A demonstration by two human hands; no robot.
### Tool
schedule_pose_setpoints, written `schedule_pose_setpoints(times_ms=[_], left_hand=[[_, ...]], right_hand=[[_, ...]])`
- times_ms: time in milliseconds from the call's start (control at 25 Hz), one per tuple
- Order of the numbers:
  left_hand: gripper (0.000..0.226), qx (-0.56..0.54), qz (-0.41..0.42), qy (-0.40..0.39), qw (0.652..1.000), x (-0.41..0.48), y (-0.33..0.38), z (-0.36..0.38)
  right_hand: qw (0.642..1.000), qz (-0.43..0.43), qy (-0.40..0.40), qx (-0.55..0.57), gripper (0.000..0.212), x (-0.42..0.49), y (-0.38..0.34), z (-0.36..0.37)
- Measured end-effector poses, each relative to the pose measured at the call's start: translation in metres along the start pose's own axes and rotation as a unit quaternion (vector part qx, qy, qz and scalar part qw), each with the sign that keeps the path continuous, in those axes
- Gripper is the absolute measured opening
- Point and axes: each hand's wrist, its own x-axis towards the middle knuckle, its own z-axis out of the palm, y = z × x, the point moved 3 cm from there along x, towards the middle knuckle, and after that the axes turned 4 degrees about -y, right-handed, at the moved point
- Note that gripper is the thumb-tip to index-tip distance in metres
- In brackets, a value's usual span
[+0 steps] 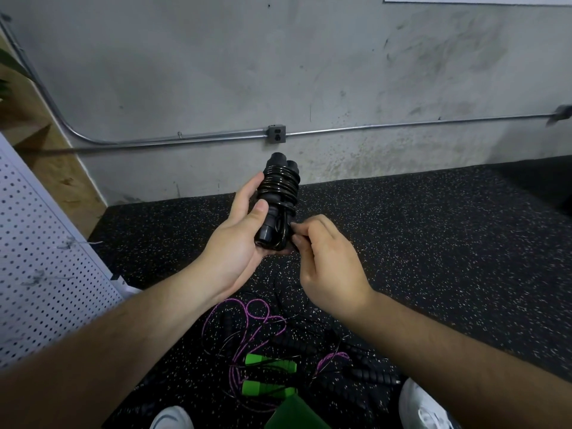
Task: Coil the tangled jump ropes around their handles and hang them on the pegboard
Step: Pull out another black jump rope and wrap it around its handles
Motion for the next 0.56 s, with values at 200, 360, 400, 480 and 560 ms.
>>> schedule_pose_setpoints(times_ms=[200, 360, 400, 480, 560], left_hand=[[0.041, -0.076, -0.035, 0.035, 0.996, 0.001, -0.003, -0.003], [0.040, -0.127, -0.066, 0.054, 0.988, 0.002, -0.003, -0.007], [0.040, -0.109, -0.060, 0.054, 0.991, 0.003, -0.002, -0.007], [0.041, -0.076, -0.048, 0.052, 0.995, 0.004, -0.002, -0.004], [0.041, -0.055, -0.044, 0.043, 0.997, 0.003, -0.004, -0.001]], right_hand=[[0.993, -0.074, -0.005, -0.096, 0.016, 0.000, -0.004, 0.007], [0.992, -0.071, -0.020, -0.098, 0.018, 0.002, -0.009, 0.011], [0.998, -0.030, -0.018, -0.056, 0.015, 0.002, -0.012, 0.011], [0.998, 0.056, -0.019, 0.008, 0.017, 0.004, -0.012, 0.009], [0.992, 0.115, -0.032, 0.027, 0.020, 0.007, -0.008, 0.006]])
